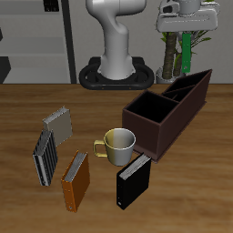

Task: Place the green book into the left desk caddy's left compartment and place the black book into the left desk caddy's right compartment and place the orange book into the left desk caddy's right compartment

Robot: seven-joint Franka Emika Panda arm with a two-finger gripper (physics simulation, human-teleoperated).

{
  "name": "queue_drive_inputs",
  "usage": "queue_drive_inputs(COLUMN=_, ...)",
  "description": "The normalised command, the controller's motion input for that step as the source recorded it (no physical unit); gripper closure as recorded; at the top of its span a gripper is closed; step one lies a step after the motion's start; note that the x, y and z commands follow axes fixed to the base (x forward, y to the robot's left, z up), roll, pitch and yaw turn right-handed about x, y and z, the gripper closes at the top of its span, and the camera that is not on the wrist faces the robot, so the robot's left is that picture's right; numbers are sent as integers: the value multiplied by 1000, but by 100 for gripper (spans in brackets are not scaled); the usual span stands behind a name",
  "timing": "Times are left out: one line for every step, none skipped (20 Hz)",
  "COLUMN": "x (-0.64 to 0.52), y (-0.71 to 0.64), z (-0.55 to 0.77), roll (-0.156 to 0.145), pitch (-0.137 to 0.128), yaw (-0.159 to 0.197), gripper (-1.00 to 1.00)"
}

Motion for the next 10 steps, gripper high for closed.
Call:
queue_drive_inputs(x=271, y=-81, z=-235, roll=0, pitch=77, yaw=7, gripper=100)
queue_drive_inputs(x=115, y=-31, z=-107, roll=-28, pitch=17, yaw=0, gripper=100)
queue_drive_inputs(x=94, y=-77, z=-89, roll=3, pitch=34, yaw=-6, gripper=100)
queue_drive_inputs(x=81, y=49, z=-128, roll=-6, pitch=26, yaw=-8, gripper=100)
queue_drive_inputs(x=54, y=37, z=-74, roll=0, pitch=15, yaw=5, gripper=100)
queue_drive_inputs(x=189, y=169, z=-421, roll=60, pitch=93, yaw=47, gripper=100)
queue_drive_inputs(x=74, y=70, z=-141, roll=21, pitch=2, yaw=51, gripper=100)
queue_drive_inputs(x=37, y=46, z=-136, roll=-4, pitch=34, yaw=-10, gripper=100)
queue_drive_inputs(x=0, y=0, z=0, roll=0, pitch=0, yaw=0, gripper=100)
queue_drive_inputs(x=103, y=88, z=-200, roll=30, pitch=40, yaw=43, gripper=100)
